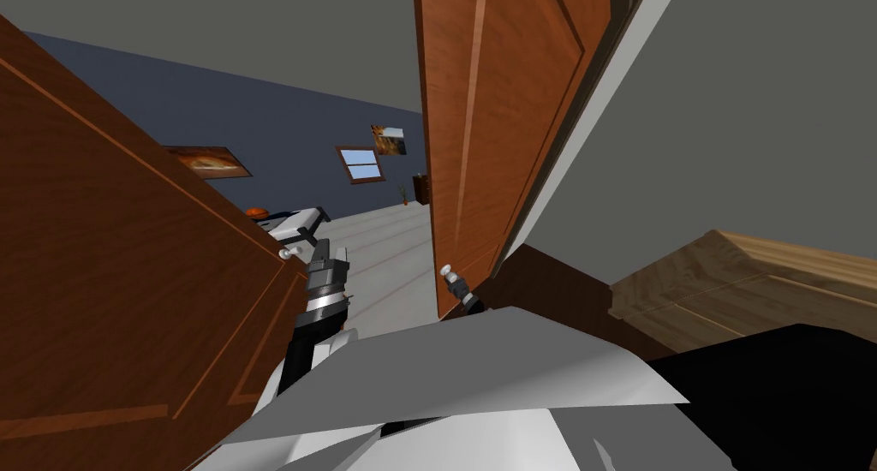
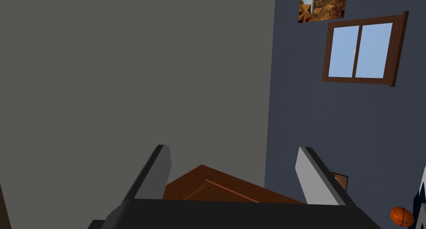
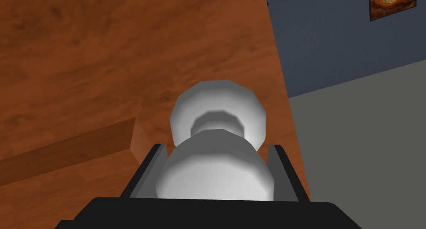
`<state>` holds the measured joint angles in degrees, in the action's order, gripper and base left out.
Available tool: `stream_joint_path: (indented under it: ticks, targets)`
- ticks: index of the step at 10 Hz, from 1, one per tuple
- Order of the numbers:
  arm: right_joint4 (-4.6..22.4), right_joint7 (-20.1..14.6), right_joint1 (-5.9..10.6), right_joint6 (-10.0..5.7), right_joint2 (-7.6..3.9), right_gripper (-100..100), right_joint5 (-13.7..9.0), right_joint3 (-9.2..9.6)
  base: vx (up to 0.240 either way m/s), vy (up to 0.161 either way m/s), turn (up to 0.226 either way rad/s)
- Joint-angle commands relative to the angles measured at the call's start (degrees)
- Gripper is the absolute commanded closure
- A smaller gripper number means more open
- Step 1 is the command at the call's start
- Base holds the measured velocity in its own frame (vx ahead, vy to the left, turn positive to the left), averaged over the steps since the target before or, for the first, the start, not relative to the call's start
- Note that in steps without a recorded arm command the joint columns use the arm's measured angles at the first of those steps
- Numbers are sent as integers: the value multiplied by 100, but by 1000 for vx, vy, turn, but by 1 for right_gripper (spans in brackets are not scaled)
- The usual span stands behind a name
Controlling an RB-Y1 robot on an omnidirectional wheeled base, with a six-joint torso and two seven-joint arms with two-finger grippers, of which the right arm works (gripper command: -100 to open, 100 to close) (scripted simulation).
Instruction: Push the door open
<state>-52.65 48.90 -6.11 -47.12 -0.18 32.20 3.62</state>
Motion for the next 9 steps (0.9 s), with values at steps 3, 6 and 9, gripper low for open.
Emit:
stream_joint_path:
  ticks: [3,6,9]
  targets:
    - [-51,-507,42,25,-72,100,-142,29,24,17,-23]
    - [-7,-935,86,31,-113,100,-285,96,37,25,-28]
    - [37,-1346,131,37,-154,100,-430,163,41,28,-41]
